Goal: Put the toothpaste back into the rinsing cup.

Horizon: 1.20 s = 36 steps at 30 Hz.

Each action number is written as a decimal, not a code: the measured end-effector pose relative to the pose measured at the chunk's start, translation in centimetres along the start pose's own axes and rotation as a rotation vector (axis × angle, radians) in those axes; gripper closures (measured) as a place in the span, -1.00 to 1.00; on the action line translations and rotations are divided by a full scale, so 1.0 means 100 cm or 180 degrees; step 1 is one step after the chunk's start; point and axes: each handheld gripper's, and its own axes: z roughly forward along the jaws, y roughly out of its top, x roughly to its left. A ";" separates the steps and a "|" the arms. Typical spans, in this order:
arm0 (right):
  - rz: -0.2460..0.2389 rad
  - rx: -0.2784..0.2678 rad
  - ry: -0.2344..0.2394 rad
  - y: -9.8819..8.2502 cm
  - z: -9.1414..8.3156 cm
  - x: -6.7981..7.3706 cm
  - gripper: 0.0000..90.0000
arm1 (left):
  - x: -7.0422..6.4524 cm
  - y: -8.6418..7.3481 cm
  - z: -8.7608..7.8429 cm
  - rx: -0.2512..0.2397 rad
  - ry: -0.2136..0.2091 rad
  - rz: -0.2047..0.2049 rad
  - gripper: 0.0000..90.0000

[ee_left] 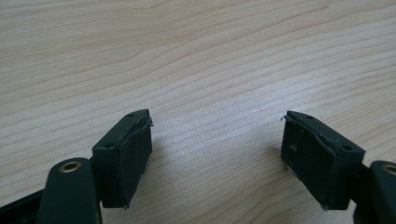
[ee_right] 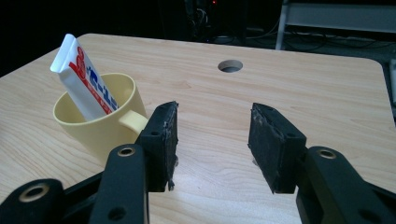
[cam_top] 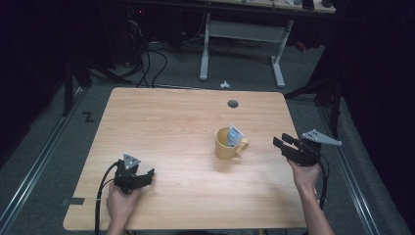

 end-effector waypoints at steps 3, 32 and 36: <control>0.0020 0.0008 -0.0009 -0.003 0.000 -0.002 0.16 | 0.000 0.000 0.000 0.0000 0.0000 0.0000 -0.45; 0.0092 0.0194 -0.0097 -0.034 0.009 -0.004 0.16 | 0.000 0.000 0.000 0.0001 0.0001 0.0001 -0.45; 0.0070 0.0248 -0.0102 -0.038 0.014 -0.003 0.16 | 0.000 0.000 0.000 0.0001 0.0001 0.0002 -0.45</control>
